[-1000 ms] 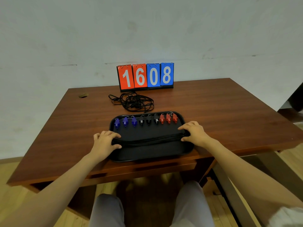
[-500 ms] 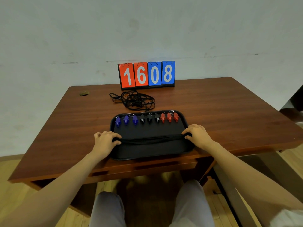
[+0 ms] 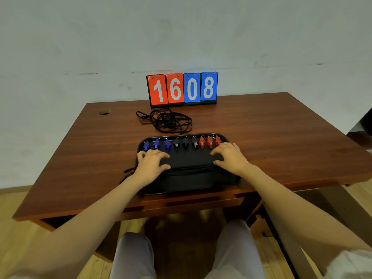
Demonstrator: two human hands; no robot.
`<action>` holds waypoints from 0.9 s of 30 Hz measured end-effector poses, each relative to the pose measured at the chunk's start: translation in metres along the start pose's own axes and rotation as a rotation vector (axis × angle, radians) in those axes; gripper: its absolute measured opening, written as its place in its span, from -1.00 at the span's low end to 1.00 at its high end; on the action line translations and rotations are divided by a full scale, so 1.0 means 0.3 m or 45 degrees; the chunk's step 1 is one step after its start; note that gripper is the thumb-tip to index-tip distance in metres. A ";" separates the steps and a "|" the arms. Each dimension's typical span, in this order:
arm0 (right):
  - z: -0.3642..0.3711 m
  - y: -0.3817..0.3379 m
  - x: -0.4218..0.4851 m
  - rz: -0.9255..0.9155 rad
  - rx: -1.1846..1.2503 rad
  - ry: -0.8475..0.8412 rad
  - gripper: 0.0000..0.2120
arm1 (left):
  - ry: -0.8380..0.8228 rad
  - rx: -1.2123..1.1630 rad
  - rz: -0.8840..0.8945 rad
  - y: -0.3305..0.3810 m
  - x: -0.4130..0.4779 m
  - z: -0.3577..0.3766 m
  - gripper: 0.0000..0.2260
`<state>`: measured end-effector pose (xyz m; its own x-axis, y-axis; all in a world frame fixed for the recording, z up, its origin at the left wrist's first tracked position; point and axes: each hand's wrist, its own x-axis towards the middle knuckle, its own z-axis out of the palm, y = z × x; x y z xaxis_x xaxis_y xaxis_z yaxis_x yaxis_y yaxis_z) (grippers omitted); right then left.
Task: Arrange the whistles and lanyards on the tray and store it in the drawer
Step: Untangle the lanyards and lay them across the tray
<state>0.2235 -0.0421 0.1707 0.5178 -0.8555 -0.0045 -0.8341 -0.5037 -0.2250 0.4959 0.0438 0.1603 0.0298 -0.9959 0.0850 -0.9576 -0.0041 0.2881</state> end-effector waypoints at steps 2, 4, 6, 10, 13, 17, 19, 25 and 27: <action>-0.021 -0.041 0.051 -0.076 0.015 0.020 -0.67 | 0.009 -0.037 0.023 0.044 0.055 -0.013 -0.69; -0.052 -0.084 0.116 -0.141 0.033 0.058 -0.68 | 0.030 -0.041 0.033 0.079 0.124 -0.031 -0.71; -0.082 -0.127 0.194 -0.175 0.082 0.084 -0.70 | 0.052 -0.014 0.030 0.098 0.200 -0.053 -0.73; -0.110 -0.183 0.393 -0.155 0.201 0.080 -0.71 | 0.038 0.046 -0.029 0.070 0.357 -0.102 -0.74; -0.108 -0.196 0.549 -0.087 0.218 0.040 -0.70 | 0.000 0.071 -0.112 -0.005 0.466 -0.124 -0.72; -0.070 -0.191 0.730 0.029 0.202 -0.033 -0.70 | -0.068 0.054 -0.186 -0.125 0.587 -0.116 -0.72; -0.043 -0.182 0.797 0.048 0.186 -0.075 -0.70 | -0.075 0.029 -0.185 -0.171 0.633 -0.093 -0.73; 0.050 -0.160 0.878 -0.212 0.080 -0.098 -0.71 | -0.006 0.019 -0.044 -0.210 0.742 -0.010 -0.71; 0.078 -0.150 0.884 -0.261 -0.021 -0.085 -0.72 | -0.022 0.061 0.012 -0.202 0.758 0.017 -0.72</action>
<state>0.4029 -0.2434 0.1567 0.6877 -0.7256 -0.0251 -0.7130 -0.6684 -0.2117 0.5593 -0.1830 0.1572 0.0162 -0.9974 0.0706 -0.9705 0.0013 0.2411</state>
